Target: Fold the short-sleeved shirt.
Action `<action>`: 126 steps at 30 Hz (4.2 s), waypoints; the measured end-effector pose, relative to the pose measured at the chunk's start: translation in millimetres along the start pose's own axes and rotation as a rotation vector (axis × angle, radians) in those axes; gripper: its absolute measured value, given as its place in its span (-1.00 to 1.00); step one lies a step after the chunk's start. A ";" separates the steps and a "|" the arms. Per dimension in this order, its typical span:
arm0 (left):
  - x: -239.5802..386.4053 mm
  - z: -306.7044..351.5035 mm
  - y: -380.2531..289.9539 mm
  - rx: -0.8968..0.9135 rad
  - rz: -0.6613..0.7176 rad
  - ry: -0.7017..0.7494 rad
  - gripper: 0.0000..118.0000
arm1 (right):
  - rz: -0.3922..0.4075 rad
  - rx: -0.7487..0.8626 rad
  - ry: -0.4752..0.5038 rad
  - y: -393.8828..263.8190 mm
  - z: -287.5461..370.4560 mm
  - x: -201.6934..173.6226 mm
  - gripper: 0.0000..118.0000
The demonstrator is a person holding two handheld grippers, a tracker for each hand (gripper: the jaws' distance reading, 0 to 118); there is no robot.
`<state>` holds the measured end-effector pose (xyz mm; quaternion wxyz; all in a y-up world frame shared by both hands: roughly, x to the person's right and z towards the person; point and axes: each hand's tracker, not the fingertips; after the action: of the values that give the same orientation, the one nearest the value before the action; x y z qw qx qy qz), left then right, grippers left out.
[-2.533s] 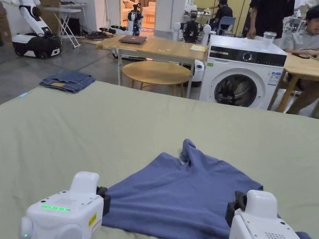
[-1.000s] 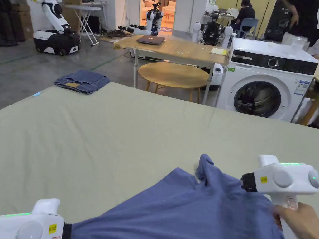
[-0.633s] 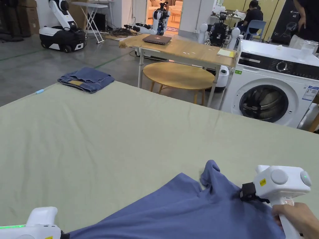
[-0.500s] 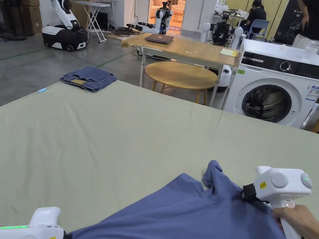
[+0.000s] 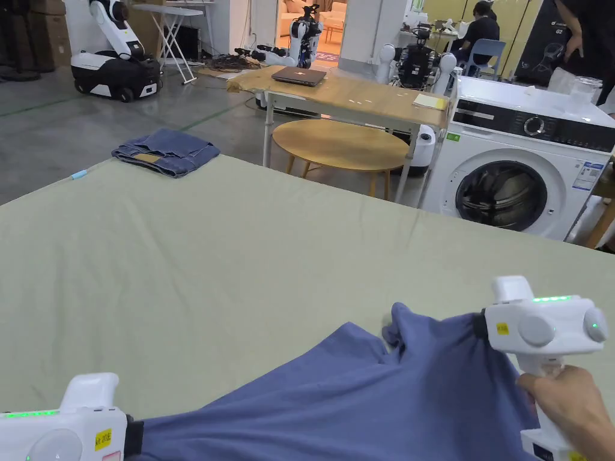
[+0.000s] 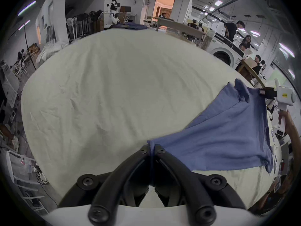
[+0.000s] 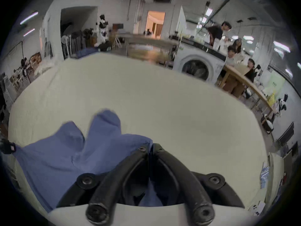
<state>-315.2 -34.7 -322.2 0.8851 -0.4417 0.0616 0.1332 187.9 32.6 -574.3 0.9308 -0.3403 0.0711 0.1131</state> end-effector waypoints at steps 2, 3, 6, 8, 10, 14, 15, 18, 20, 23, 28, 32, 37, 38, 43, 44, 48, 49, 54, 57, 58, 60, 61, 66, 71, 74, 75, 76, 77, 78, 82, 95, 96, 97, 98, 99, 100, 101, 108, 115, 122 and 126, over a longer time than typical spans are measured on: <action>1.0 10.5 9.9 0.047 0.005 -0.027 -1.00 | 0.003 0.051 -0.033 11.8 28.1 3.0 -0.96; 3.5 18.4 17.7 0.076 0.001 -0.039 -1.00 | 0.000 0.092 -0.067 16.1 43.2 6.4 -0.96; 11.6 39.0 50.0 0.150 -0.015 -0.079 -1.00 | -0.059 0.170 -0.119 31.7 88.8 20.4 -0.96; 20.9 54.4 77.8 0.221 -0.057 -0.100 -1.00 | -0.085 0.227 -0.147 40.3 118.0 33.7 -0.96; 34.6 73.1 111.5 0.281 -0.094 -0.109 -1.00 | -0.090 0.276 -0.201 51.1 149.1 44.6 -0.96; 63.7 109.1 182.8 0.370 -0.129 -0.142 -1.00 | -0.173 0.368 -0.245 70.1 200.8 76.2 -0.96; 72.3 120.9 199.9 0.410 -0.126 -0.168 -1.00 | -0.192 0.377 -0.254 75.4 212.4 84.0 -0.96; 102.5 148.0 251.4 0.460 -0.202 -0.155 -1.00 | -0.208 0.429 -0.287 91.9 241.0 103.3 -0.96; 122.0 166.0 281.2 0.487 -0.236 -0.145 -1.00 | -0.215 0.467 -0.332 103.6 259.8 113.1 -0.96; 147.9 189.0 322.0 0.535 -0.260 -0.157 -1.00 | -0.254 0.509 -0.350 125.2 281.4 130.2 -0.96; 181.7 215.2 377.7 0.602 -0.320 -0.153 -1.00 | -0.245 0.570 -0.410 161.1 305.8 150.9 -0.96; 199.7 230.1 412.6 0.648 -0.327 -0.154 -1.00 | -0.239 0.618 -0.443 188.7 317.9 163.4 -0.96; 219.7 243.9 441.0 0.699 -0.345 -0.136 -1.00 | -0.238 0.663 -0.472 218.1 326.8 173.1 -0.96; 221.6 244.4 442.3 0.726 -0.333 -0.150 -1.00 | -0.239 0.682 -0.479 221.0 326.7 175.3 -0.96; 227.5 222.5 456.9 0.738 -0.368 -0.115 -1.00 | -0.191 0.676 -0.508 216.9 314.7 176.3 -0.96; 227.2 215.6 454.5 0.736 -0.387 -0.115 -1.00 | -0.192 0.675 -0.503 211.8 310.3 176.6 -0.96; 225.3 184.6 430.0 0.714 -0.410 -0.110 -1.00 | -0.176 0.627 -0.501 185.8 289.7 175.8 -0.96; 223.3 174.8 423.6 0.694 -0.426 -0.104 -1.00 | -0.171 0.622 -0.505 176.4 284.9 174.1 -0.96; 205.8 136.6 374.4 0.642 -0.449 -0.109 -1.00 | -0.140 0.548 -0.501 125.4 272.4 157.1 -0.96; 191.8 124.5 339.0 0.608 -0.439 -0.123 -1.00 | -0.149 0.520 -0.485 93.4 273.9 146.0 -0.96; 187.1 122.1 327.6 0.601 -0.441 -0.126 -1.00 | -0.151 0.520 -0.486 82.3 277.5 140.0 -0.96; 176.9 122.7 301.1 0.587 -0.436 -0.132 -1.00 | -0.149 0.507 -0.474 59.4 283.6 129.8 -0.96; 171.2 123.4 288.6 0.583 -0.425 -0.137 -1.00 | -0.148 0.494 -0.466 48.5 286.9 125.2 -0.96; 139.0 132.9 217.2 0.557 -0.420 -0.171 -1.00 | -0.172 0.445 -0.440 -16.0 309.0 100.8 -0.96; 106.0 138.4 144.8 0.501 -0.434 -0.187 -1.00 | -0.162 0.375 -0.412 -81.8 329.0 73.8 -0.96; 87.1 135.0 98.6 0.466 -0.428 -0.190 -1.00 | -0.150 0.324 -0.386 -122.3 329.1 63.1 -0.96; 80.6 132.6 85.7 0.457 -0.416 -0.191 -1.00 | -0.161 0.311 -0.382 -136.8 330.5 57.8 -0.96; 73.9 130.4 71.3 0.427 -0.399 -0.199 -1.00 | -0.168 0.302 -0.376 -150.8 331.1 52.7 -0.96; 67.4 127.1 56.9 0.414 -0.382 -0.207 -1.00 | -0.176 0.279 -0.359 -164.3 331.6 48.1 -0.96; 62.4 123.2 45.1 0.400 -0.387 -0.204 -1.00 | -0.187 0.259 -0.367 -177.7 332.2 41.8 -0.96; 43.7 107.8 -2.7 0.302 -0.362 -0.180 -1.00 | -0.208 0.178 -0.336 -225.0 333.8 22.5 -0.96; 21.1 39.9 -74.1 0.053 -0.373 -0.147 -1.00 | -0.225 -0.198 -0.244 -336.1 284.3 -2.8 -0.96; 21.9 36.7 -74.7 0.032 -0.387 -0.145 -1.00 | -0.233 -0.209 -0.243 -340.0 279.9 -1.7 -0.96; 23.4 33.5 -75.6 0.019 -0.409 -0.135 -1.00 | -0.242 -0.217 -0.232 -342.7 276.2 -0.4 -0.95; 24.9 30.0 -77.0 0.011 -0.432 -0.130 -1.00 | -0.248 -0.215 -0.232 -345.4 275.5 -1.2 -0.94; 21.5 18.9 -79.8 0.001 -0.445 -0.118 -1.00 | -0.251 -0.222 -0.227 -347.2 271.3 -0.6 -0.93; 22.6 15.2 -81.1 -0.002 -0.443 -0.118 -1.00 | -0.258 -0.244 -0.228 -347.1 267.6 -0.3 -0.90; 23.3 12.8 -82.1 0.000 -0.444 -0.118 -1.00 | -0.260 -0.257 -0.221 -346.6 264.2 -0.2 -0.82; 18.8 35.9 -66.2 0.035 -0.325 -0.190 -0.45 | -0.346 -0.119 -0.247 -319.1 283.8 -2.0 -0.09; 61.4 87.0 -43.8 0.325 -0.311 -0.272 -0.37 | -0.380 0.202 -0.254 -263.6 297.9 -24.7 -0.08; 105.8 105.5 -37.6 0.555 -0.335 -0.308 -0.50 | -0.382 0.459 -0.279 -221.7 299.7 -62.5 -0.67; 126.2 109.4 -41.2 0.619 -0.402 -0.240 -1.00 | -0.372 0.485 -0.273 -211.0 298.3 -72.3 -0.98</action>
<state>-183.4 51.8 -253.4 0.9859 -0.1382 -0.0927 -0.0169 189.4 58.0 -202.7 0.9903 -0.0977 -0.0926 -0.0345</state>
